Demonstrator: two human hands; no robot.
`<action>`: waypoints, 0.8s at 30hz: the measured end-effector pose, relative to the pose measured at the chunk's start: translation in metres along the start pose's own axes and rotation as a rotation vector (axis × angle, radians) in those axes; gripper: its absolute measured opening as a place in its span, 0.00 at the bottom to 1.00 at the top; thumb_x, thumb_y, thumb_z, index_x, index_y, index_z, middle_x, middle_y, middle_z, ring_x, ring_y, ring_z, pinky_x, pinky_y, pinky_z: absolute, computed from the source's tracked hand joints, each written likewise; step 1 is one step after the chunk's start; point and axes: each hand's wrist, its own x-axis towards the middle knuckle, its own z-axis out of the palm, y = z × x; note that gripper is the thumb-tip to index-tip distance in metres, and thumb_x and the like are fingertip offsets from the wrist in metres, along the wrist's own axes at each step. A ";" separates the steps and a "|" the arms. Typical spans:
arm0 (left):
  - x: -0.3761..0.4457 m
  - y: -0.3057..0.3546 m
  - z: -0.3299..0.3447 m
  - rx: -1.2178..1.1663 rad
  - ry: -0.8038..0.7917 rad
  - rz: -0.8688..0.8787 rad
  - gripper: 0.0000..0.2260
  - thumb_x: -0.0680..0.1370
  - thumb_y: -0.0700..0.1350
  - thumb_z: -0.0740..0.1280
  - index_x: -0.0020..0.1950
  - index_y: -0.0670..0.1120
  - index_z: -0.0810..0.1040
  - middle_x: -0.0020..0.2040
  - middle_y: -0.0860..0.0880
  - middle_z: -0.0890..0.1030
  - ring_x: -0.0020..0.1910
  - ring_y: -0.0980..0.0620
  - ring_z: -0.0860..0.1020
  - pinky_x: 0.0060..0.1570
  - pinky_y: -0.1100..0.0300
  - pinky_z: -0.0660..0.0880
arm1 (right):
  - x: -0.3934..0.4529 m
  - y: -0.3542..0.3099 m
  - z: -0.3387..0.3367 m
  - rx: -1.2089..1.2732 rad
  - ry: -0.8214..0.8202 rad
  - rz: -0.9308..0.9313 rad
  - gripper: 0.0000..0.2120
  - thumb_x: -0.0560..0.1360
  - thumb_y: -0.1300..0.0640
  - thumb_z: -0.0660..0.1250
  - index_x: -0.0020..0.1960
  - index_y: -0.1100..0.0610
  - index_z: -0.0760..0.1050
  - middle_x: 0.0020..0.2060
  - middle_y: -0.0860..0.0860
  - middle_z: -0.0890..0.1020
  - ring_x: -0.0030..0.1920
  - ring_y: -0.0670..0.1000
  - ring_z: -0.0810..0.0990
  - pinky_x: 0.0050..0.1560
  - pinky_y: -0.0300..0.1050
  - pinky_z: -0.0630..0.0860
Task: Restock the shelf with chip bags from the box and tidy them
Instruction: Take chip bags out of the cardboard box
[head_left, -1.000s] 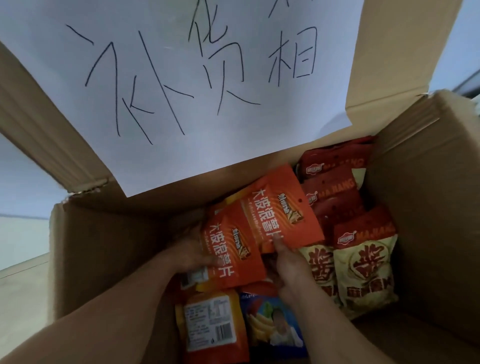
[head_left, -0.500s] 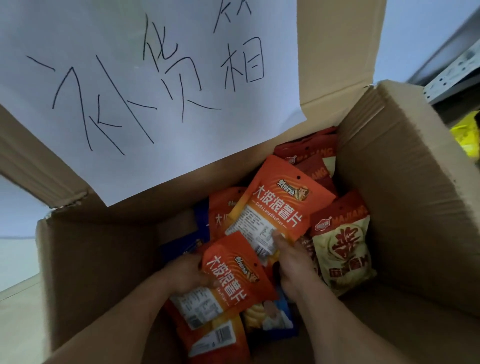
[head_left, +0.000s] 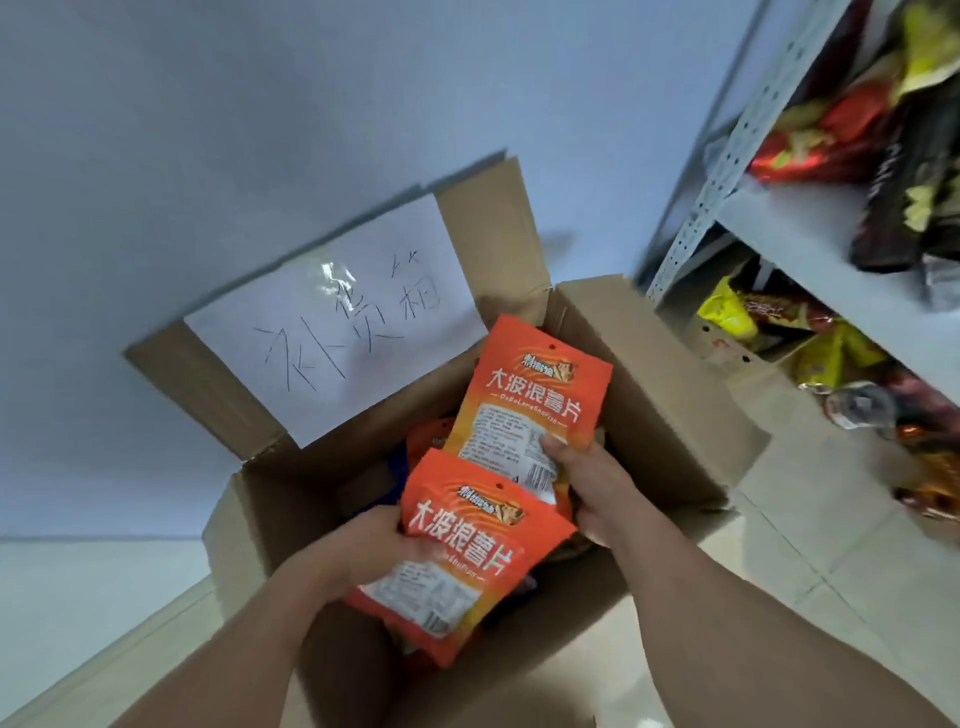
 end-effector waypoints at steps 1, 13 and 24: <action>-0.017 0.009 0.001 0.000 0.014 0.022 0.20 0.71 0.52 0.79 0.61 0.50 0.81 0.53 0.51 0.88 0.53 0.50 0.86 0.65 0.45 0.77 | -0.015 -0.011 0.000 0.002 -0.002 -0.033 0.15 0.78 0.59 0.70 0.64 0.57 0.76 0.55 0.58 0.85 0.55 0.61 0.85 0.58 0.66 0.79; -0.207 0.070 0.075 0.121 -0.061 0.423 0.18 0.73 0.46 0.79 0.61 0.46 0.83 0.56 0.46 0.87 0.56 0.44 0.85 0.66 0.41 0.74 | -0.300 -0.067 -0.056 0.099 0.217 -0.508 0.08 0.76 0.60 0.72 0.54 0.53 0.78 0.50 0.53 0.86 0.45 0.53 0.86 0.40 0.50 0.82; -0.297 0.137 0.203 0.212 -0.153 0.664 0.18 0.72 0.49 0.79 0.60 0.47 0.83 0.54 0.47 0.87 0.54 0.45 0.86 0.66 0.41 0.74 | -0.468 -0.048 -0.156 0.227 0.376 -0.686 0.07 0.76 0.59 0.73 0.46 0.51 0.76 0.43 0.55 0.86 0.43 0.57 0.85 0.43 0.56 0.82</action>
